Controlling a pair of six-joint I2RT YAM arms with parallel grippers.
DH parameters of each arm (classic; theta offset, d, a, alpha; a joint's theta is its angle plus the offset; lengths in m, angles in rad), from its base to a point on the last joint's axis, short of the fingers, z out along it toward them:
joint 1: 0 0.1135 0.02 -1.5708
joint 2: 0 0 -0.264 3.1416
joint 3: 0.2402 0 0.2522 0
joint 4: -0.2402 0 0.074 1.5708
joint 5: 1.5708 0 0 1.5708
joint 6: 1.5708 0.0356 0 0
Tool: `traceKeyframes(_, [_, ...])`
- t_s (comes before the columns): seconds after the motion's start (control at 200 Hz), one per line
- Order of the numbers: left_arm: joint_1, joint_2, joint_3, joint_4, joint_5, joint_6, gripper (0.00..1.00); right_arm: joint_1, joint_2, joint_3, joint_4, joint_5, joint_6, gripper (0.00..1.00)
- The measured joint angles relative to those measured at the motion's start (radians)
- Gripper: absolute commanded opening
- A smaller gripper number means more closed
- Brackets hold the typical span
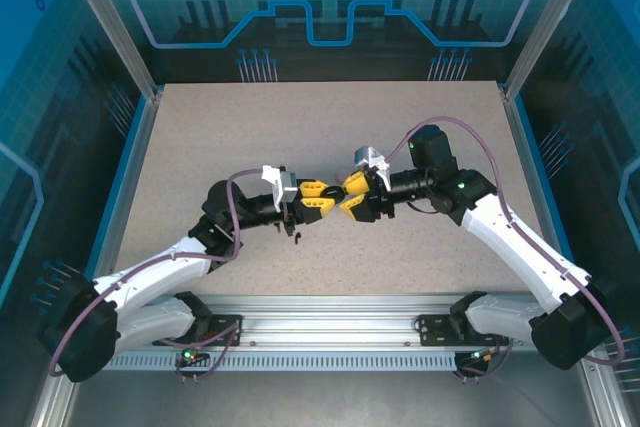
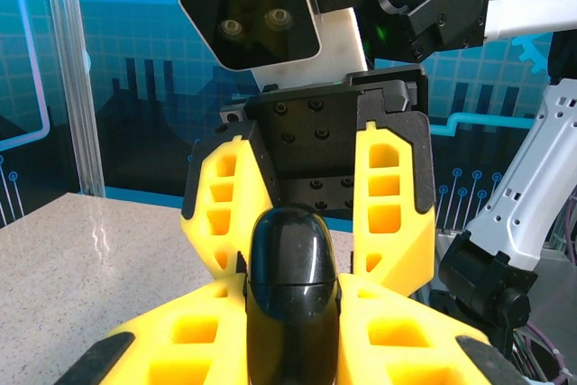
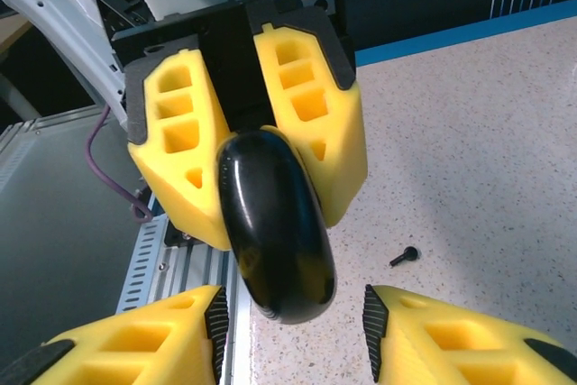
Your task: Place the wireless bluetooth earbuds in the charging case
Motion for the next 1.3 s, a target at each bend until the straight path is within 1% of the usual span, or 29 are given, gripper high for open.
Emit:
traceKeyframes(0.245, [-0.002,0.013,0.0,0.0,0.0,-0.008,0.03,0.006,0.009,0.016,0.0,-0.017,-0.001,0.41])
traceKeyframes(0.315, [-0.003,0.016,0.0,0.0,0.001,-0.012,0.03,0.009,0.015,0.017,0.0,-0.017,-0.001,0.39])
traceKeyframes(0.395, [-0.004,0.018,0.0,0.0,0.004,-0.019,0.03,0.011,0.024,0.017,0.0,-0.018,-0.002,0.32])
traceKeyframes(0.445, [-0.004,0.018,0.0,-0.001,0.008,-0.022,0.03,0.011,0.028,0.018,0.0,-0.016,0.0,0.24])
traceKeyframes(0.495, [-0.003,0.018,0.0,-0.001,0.01,-0.025,0.04,0.01,0.03,0.021,-0.005,-0.017,-0.011,0.18])
traceKeyframes(0.585, [-0.003,0.017,0.0,0.0,0.011,-0.026,0.15,0.008,0.03,0.028,-0.016,-0.015,-0.016,0.1])
traceKeyframes(0.615, [-0.003,0.017,0.0,0.0,0.011,-0.026,0.21,0.008,0.03,0.029,-0.019,-0.014,-0.018,0.08])
traceKeyframes(0.685, [-0.003,0.017,0.0,0.0,0.011,-0.025,0.35,0.007,0.028,0.03,-0.024,-0.013,-0.021,0.07])
traceKeyframes(0.735, [-0.004,0.016,0.0,0.0,0.007,-0.018,0.42,0.008,0.026,0.03,-0.027,-0.013,-0.02,0.07])
traceKeyframes(0.765, [-0.003,0.014,0.0,-0.002,0.003,-0.011,0.45,0.008,0.024,0.03,-0.034,-0.014,-0.019,0.07])
traceKeyframes(0.85, [-0.004,0.004,-0.001,-0.022,-0.012,0.002,0.49,0.008,0.016,0.03,-0.042,-0.017,-0.02,0.07])
traceKeyframes(0.93, [-0.004,-0.012,-0.006,-0.043,-0.021,0.014,0.51,0.008,0.007,0.03,-0.049,-0.017,-0.02,0.07])
traceKeyframes(1.086, [-0.004,-0.024,-0.014,-0.077,-0.027,0.031,0.5,0.008,0.006,0.033,-0.056,-0.017,-0.02,0.07])
traceKeyframes(1.301, [-0.004,-0.012,-0.014,-0.083,-0.016,0.029,0.43,0.01,0.016,0.051,-0.067,-0.014,-0.02,0.07])
